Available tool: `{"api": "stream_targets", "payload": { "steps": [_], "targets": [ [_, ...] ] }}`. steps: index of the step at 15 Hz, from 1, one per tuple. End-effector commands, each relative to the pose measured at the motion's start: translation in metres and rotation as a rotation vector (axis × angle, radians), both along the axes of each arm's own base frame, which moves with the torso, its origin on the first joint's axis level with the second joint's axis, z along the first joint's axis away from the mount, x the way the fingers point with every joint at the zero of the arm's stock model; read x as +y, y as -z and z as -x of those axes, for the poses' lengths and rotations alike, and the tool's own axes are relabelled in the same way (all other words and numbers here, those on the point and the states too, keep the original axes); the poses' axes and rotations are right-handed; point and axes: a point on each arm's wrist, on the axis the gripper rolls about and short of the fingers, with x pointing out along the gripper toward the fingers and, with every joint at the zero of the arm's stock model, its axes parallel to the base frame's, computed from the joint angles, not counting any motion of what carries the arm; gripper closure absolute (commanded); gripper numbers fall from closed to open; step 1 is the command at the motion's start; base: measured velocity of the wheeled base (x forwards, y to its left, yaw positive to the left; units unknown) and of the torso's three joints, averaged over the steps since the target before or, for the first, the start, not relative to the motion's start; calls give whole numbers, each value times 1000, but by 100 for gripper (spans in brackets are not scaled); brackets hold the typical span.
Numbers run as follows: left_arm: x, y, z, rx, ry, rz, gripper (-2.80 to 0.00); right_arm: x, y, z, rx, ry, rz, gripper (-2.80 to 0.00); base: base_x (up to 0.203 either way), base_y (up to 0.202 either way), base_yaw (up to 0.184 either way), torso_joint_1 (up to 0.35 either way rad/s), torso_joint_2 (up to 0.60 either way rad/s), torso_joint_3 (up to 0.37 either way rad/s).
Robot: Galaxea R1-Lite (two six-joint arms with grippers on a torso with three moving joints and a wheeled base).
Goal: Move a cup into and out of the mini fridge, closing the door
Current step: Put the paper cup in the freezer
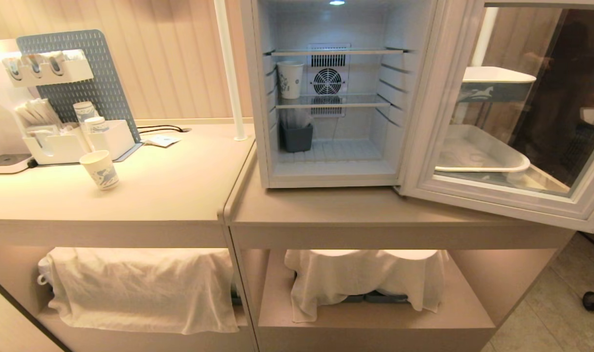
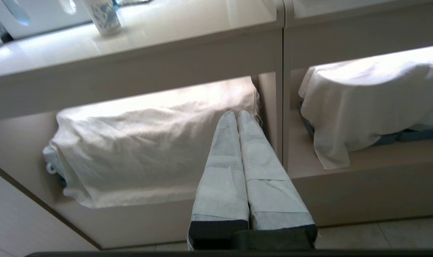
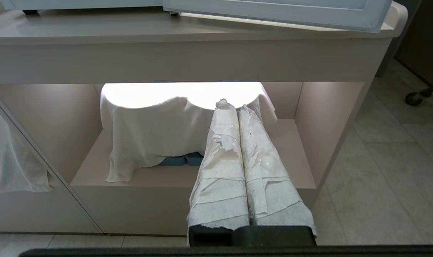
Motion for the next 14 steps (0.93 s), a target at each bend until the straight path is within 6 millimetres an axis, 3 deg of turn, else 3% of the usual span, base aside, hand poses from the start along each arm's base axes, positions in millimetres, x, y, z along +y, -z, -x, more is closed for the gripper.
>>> {"api": "stream_targets", "payload": {
  "steps": [1,3,14],
  "targets": [
    [0,4,0,35,-3,36,0,0,0,0,1,-1,0,0,0,0,0,0,0,0],
    [1,4,0,39,-31,124,0,0,0,0,1,0,0,0,0,0,0,0,0,0],
    [1,4,0,42,-38,128,0,0,0,0,1,0,0,0,0,0,0,0,0,0]
  ]
}}
